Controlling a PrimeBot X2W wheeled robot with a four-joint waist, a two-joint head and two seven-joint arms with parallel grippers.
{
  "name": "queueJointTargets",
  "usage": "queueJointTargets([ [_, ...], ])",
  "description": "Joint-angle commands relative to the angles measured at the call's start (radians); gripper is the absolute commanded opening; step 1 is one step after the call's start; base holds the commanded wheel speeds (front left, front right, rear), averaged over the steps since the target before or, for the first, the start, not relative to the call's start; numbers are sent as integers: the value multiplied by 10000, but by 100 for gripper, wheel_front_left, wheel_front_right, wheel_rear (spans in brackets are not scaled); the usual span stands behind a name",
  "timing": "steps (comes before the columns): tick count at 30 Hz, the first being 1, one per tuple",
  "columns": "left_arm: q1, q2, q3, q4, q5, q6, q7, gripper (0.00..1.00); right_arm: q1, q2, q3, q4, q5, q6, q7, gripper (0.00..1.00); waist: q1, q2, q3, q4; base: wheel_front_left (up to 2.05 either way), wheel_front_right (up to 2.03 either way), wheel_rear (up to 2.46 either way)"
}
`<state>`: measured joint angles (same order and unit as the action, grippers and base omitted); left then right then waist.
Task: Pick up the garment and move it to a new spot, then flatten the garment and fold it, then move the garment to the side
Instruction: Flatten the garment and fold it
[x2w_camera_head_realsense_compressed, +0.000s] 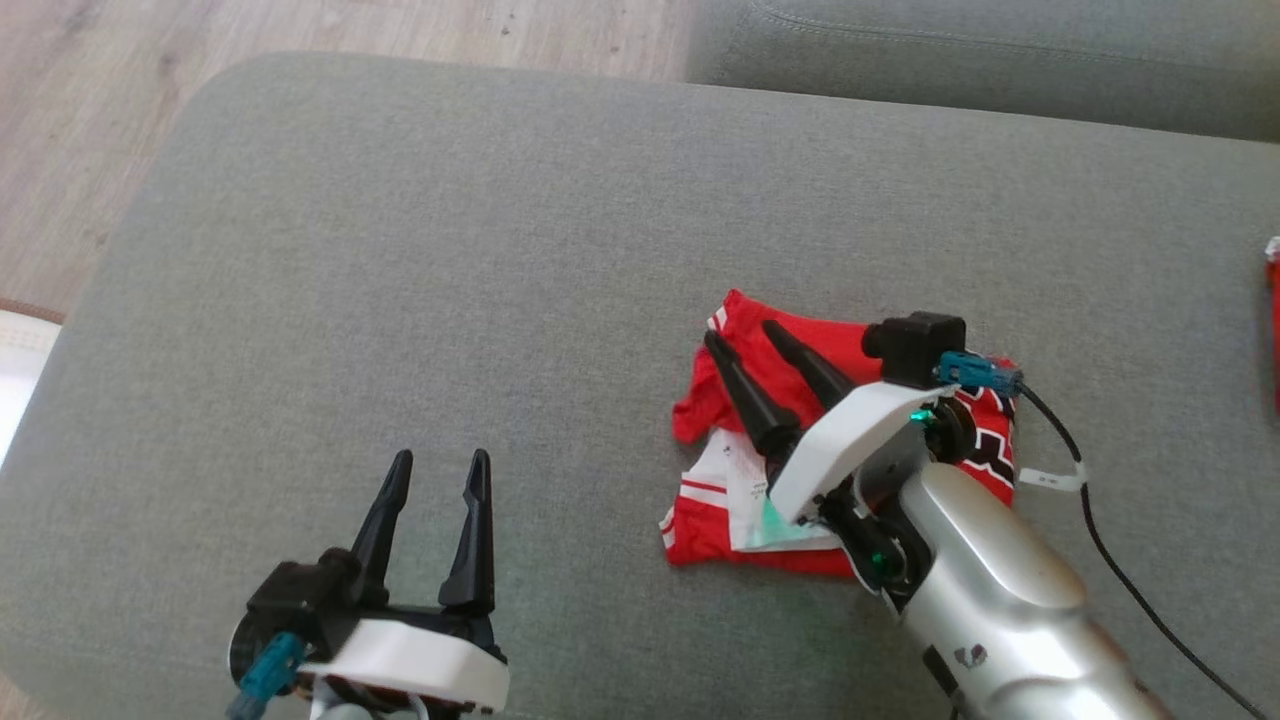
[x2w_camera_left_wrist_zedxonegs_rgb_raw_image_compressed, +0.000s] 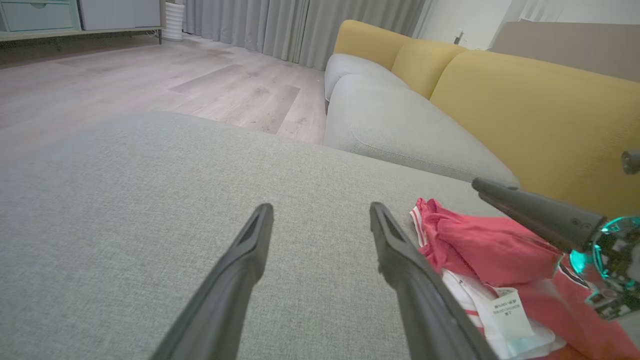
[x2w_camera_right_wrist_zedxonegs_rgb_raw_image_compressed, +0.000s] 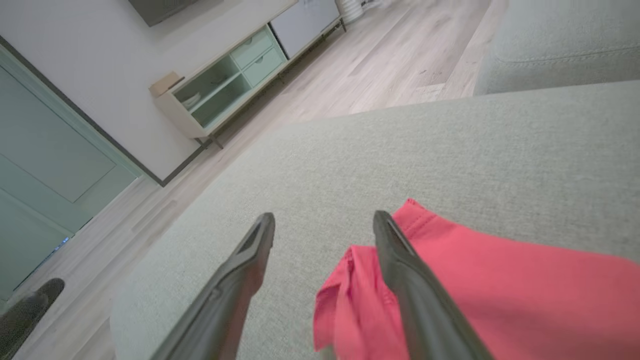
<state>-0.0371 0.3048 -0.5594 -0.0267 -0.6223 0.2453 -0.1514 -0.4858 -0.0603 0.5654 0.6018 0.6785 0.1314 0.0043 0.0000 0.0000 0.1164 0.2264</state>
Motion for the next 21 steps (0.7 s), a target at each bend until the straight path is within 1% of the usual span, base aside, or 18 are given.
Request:
queueJointTargets([
  [1,-469,55,275,-237,29,-17,-95,100,-375,100,139,-232,39,-7,-209,100,0,0,-12,-39,0,0,0],
  [4,-443,38,284,-224,11,10,-142,100,-534,100,23,-196,-67,-7,-623,100,0,0,-37,-162,0,0,0],
  [7,-435,28,268,-230,5,12,-175,100,-663,100,-379,-218,-489,-7,-1038,100,0,0,-41,-320,0,0,0],
  [11,-470,0,222,-238,18,15,-194,100,-691,100,-1313,-266,-1904,-7,-1470,100,0,0,-17,-524,0,0,0],
  [14,-520,-20,194,-232,24,14,-198,100,-404,100,-2046,-573,-2770,-7,-1516,100,0,0,6,-629,0,0,0],
  [15,-549,-24,184,-229,25,14,-199,100,-106,100,-2476,-862,-3306,-7,-1432,100,0,0,23,-676,0,0,0],
  [16,-560,-22,184,-227,22,12,-203,100,65,100,-2666,-1041,-3491,-7,-1385,100,0,0,31,-694,0,0,0],
  [21,-594,6,182,-206,3,-9,-222,100,999,101,-3166,-1956,-4204,-7,-1042,100,0,0,60,-736,0,0,0],
])
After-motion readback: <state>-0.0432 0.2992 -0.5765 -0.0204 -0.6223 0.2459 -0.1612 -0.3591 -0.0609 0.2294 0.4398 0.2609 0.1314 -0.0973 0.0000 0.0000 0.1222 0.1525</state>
